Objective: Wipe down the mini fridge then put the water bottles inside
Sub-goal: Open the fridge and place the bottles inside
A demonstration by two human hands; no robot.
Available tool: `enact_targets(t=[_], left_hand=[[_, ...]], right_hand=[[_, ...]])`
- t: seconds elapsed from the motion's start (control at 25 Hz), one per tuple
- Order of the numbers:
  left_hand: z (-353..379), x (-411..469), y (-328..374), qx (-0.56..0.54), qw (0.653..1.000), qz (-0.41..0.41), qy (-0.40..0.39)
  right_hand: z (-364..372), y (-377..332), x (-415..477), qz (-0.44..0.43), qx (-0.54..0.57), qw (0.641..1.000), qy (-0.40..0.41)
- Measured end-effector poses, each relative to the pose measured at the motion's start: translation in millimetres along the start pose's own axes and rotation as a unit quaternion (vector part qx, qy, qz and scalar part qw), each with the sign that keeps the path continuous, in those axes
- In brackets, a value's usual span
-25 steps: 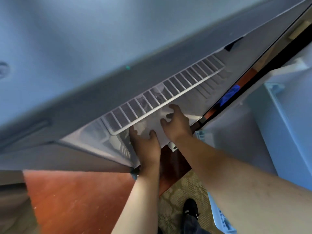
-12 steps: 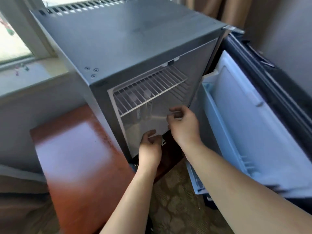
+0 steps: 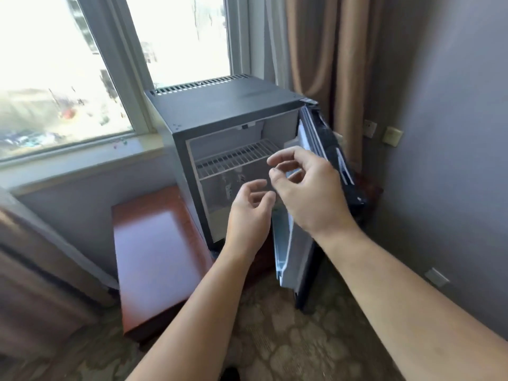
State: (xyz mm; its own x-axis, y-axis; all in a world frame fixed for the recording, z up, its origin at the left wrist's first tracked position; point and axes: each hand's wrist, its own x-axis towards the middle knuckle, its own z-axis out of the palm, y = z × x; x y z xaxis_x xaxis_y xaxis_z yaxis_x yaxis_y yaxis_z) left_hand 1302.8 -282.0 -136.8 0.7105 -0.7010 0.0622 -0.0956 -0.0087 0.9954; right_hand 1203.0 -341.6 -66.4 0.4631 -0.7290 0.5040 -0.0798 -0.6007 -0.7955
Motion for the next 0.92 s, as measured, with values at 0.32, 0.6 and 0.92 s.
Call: enact_targets(t=[0.32, 0.6, 0.92], left_hand=[[43.5, -48.3, 82.3, 0.234, 0.947, 0.182, -0.124], [21.5, -37.6, 74.1, 0.274, 0.941, 0.186, -0.069], [-83.2, 48.5, 67.4, 0.309, 0.938, 0.144, 0.064]], right_hand=[[-116.0, 5.0, -24.0, 0.093, -0.163, 0.981, -0.048], [-93.7, -4.5, -15.2, 0.090, -0.174, 0.972, -0.128], [23.1, -36.9, 35.1, 0.054, -0.130, 0.957, -0.254]])
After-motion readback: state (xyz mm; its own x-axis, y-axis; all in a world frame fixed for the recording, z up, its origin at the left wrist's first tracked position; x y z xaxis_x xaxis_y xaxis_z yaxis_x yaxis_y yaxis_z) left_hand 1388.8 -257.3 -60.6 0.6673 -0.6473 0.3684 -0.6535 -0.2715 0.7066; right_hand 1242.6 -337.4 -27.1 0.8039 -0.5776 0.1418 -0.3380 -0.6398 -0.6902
